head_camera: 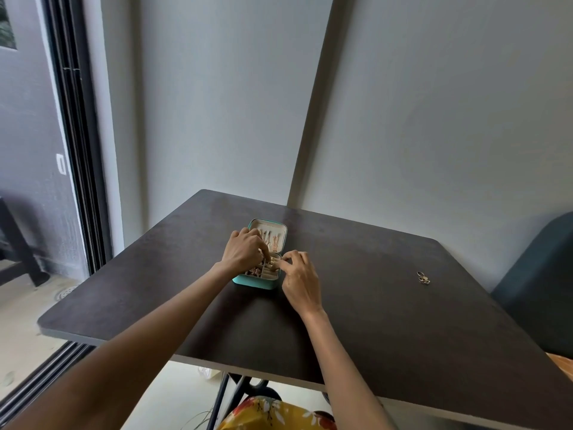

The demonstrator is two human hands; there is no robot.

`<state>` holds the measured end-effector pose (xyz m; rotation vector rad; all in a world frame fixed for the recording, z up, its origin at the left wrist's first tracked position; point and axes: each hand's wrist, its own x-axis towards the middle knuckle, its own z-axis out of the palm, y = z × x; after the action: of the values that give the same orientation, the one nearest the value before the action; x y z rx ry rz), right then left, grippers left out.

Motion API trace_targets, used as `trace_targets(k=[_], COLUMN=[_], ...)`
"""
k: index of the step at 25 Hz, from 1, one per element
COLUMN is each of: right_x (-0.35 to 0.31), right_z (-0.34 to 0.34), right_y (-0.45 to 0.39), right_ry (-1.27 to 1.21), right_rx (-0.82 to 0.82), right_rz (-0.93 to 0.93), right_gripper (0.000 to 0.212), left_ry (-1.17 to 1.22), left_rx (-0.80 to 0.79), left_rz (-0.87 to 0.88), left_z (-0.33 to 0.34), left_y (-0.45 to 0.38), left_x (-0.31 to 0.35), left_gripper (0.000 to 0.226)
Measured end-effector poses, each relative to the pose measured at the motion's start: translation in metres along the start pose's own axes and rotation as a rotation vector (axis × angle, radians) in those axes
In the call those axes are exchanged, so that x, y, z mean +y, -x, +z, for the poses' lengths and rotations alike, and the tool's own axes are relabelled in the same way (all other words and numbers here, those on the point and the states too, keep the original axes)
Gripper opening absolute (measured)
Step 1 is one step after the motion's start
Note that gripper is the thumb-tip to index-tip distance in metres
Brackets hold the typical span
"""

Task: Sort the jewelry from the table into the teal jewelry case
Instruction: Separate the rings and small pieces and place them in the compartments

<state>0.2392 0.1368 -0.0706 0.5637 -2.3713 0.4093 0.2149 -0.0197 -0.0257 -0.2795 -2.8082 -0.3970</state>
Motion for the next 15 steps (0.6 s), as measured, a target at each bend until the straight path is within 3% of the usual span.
trace_targets(k=[4,8,12,15], right_x=[0.002,0.017,0.082,0.147], right_z=[-0.001,-0.008,-0.034,-0.063], right_y=[-0.003,-0.009,0.01,0.031], right_ry=[-0.061,-0.226,-0.272,-0.18], right_rx=[-0.025,-0.016,0.025,0.121], right_rz=[0.066,0.353,0.584,0.748], right_gripper=[0.029,0.031,0.024,0.022], left_ry=[0.012,0.192,0.536,0.611], left_rx=[0.009,0.049,0.033,-0.111], left_rz=[0.012,0.004,0.015,0.073], left_z=[-0.003,0.005,0.043,0.076], left_y=[-0.002,-0.014,-0.031,-0.041], left_x=[0.008,0.044,0.126,0.195], left_gripper=[0.036,0.03,0.026,0.033])
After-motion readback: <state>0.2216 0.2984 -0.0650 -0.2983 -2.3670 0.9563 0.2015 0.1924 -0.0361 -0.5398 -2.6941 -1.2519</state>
